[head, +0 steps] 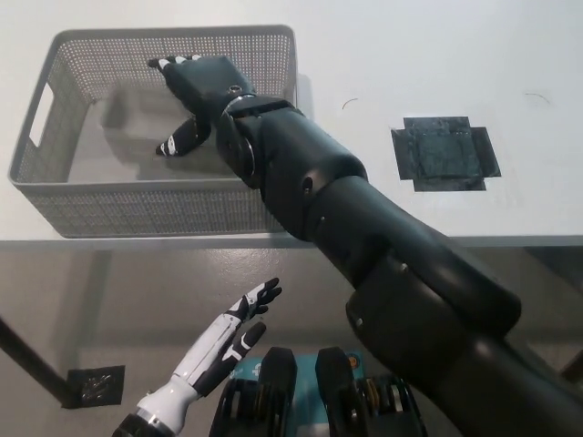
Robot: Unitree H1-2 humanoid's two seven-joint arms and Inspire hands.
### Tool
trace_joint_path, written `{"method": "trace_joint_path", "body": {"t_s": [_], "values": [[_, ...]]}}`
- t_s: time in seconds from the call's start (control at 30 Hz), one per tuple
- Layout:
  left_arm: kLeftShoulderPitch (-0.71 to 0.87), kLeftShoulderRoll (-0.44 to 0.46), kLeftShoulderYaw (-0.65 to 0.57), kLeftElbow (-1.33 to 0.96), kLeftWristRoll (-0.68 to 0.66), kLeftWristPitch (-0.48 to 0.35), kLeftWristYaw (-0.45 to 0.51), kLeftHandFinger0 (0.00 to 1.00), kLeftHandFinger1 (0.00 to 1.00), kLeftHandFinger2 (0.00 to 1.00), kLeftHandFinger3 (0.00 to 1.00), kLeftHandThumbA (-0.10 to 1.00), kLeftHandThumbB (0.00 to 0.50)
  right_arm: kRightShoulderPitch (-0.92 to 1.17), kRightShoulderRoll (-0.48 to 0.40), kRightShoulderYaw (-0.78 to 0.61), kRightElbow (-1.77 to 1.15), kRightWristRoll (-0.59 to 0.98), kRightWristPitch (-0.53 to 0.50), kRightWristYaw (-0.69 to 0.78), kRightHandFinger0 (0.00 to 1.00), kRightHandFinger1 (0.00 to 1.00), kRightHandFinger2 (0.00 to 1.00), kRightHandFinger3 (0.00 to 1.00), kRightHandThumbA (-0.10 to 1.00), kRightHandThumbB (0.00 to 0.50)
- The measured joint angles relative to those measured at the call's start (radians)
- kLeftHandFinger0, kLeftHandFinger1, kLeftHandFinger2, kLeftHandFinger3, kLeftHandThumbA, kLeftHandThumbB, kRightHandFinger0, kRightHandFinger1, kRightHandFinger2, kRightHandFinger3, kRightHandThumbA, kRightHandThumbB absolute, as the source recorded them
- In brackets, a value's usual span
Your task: Use the right hand to pick up a small rectangular container and put it into a bigger container on the left side
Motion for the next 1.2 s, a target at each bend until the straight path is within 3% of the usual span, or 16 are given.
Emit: {"method": "trace_joint_path", "body": {"t_s": [0.07,0.3,0.5,0.57,0.6,0.63,0.73,0.77,0.87,0.93,1.0,1.03,1.13,1.17,1.2], "values": [[0.0,0.001,0.0,0.0,0.0,0.002,-0.002,1.0,1.0,1.0,1.0,1.0,0.402,-0.006,-0.001,-0.001,0.0,0.0,0.001,0.006,1.0,1.0,1.0,1.0,1.0,0.5],[-0.001,0.001,0.0,0.0,0.0,0.004,-0.009,1.0,1.0,1.0,1.0,1.0,0.398,-0.046,-0.018,-0.015,-0.001,0.005,-0.005,0.017,1.0,1.0,1.0,1.0,1.0,0.5],[-0.001,0.001,0.001,0.0,-0.001,0.005,-0.011,1.0,1.0,1.0,1.0,1.0,0.404,-0.15,-0.101,-0.098,-0.016,0.046,-0.058,0.016,1.0,1.0,1.0,1.0,1.0,0.482],[-0.001,0.002,0.002,0.0,-0.001,0.005,-0.012,1.0,1.0,1.0,1.0,1.0,0.402,-0.188,-0.151,-0.135,-0.031,0.068,-0.094,0.016,1.0,1.0,1.0,1.0,1.0,0.469],[-0.001,0.004,0.002,0.0,-0.001,0.005,-0.013,1.0,1.0,1.0,1.0,1.0,0.405,-0.207,-0.183,-0.156,-0.041,0.081,-0.116,0.016,1.0,1.0,1.0,1.0,1.0,0.414],[-0.001,0.005,0.003,0.0,-0.001,0.005,-0.014,1.0,1.0,1.0,1.0,1.0,0.405,-0.214,-0.202,-0.166,-0.05,0.085,-0.128,0.016,1.0,1.0,1.0,1.0,1.0,0.394],[-0.001,0.005,0.005,0.0,-0.002,0.007,-0.018,1.0,1.0,1.0,1.0,1.0,0.414,-0.225,-0.296,-0.197,-0.11,0.106,-0.186,0.017,1.0,1.0,1.0,1.0,1.0,0.38],[-0.001,0.005,0.005,0.0,-0.002,0.008,-0.018,1.0,1.0,1.0,1.0,1.0,0.414,-0.217,-0.329,-0.206,-0.147,0.11,-0.202,0.021,1.0,1.0,1.0,1.0,1.0,0.365],[-0.001,0.005,0.006,0.002,-0.002,0.01,-0.018,1.0,1.0,1.0,1.0,1.0,0.404,-0.181,-0.397,-0.23,-0.256,0.121,-0.21,0.039,1.0,1.0,1.0,1.0,1.0,0.387],[-0.001,0.004,0.005,0.003,-0.002,0.01,-0.018,1.0,1.0,1.0,1.0,1.0,0.405,-0.133,-0.438,-0.245,-0.341,0.129,-0.21,0.054,1.0,1.0,1.0,1.0,1.0,0.35],[-0.001,0.004,0.006,0.004,-0.002,0.012,-0.018,1.0,1.0,1.0,1.0,1.0,0.406,-0.065,-0.477,-0.262,-0.433,0.144,-0.209,0.074,1.0,1.0,1.0,1.0,1.0,0.357],[-0.001,0.004,0.006,0.005,-0.002,0.012,-0.018,1.0,1.0,1.0,1.0,1.0,0.407,-0.037,-0.489,-0.268,-0.465,0.148,-0.208,0.08,1.0,1.0,1.0,1.0,1.0,0.392],[-0.001,0.004,0.005,0.006,-0.002,0.013,-0.018,1.0,1.0,1.0,1.0,1.0,0.406,0.085,-0.53,-0.29,-0.591,0.166,-0.199,0.102,1.0,1.0,1.0,1.0,1.0,0.394],[-0.001,0.004,0.006,0.007,-0.002,0.013,-0.018,1.0,1.0,1.0,1.0,1.0,0.414,0.111,-0.536,-0.295,-0.615,0.17,-0.196,0.105,1.0,1.0,1.0,1.0,1.0,0.363],[-0.001,0.004,0.006,0.008,-0.002,0.013,-0.018,1.0,1.0,1.0,1.0,1.0,0.416,0.143,-0.541,-0.3,-0.642,0.175,-0.191,0.108,1.0,1.0,1.0,1.0,1.0,0.377]]}}
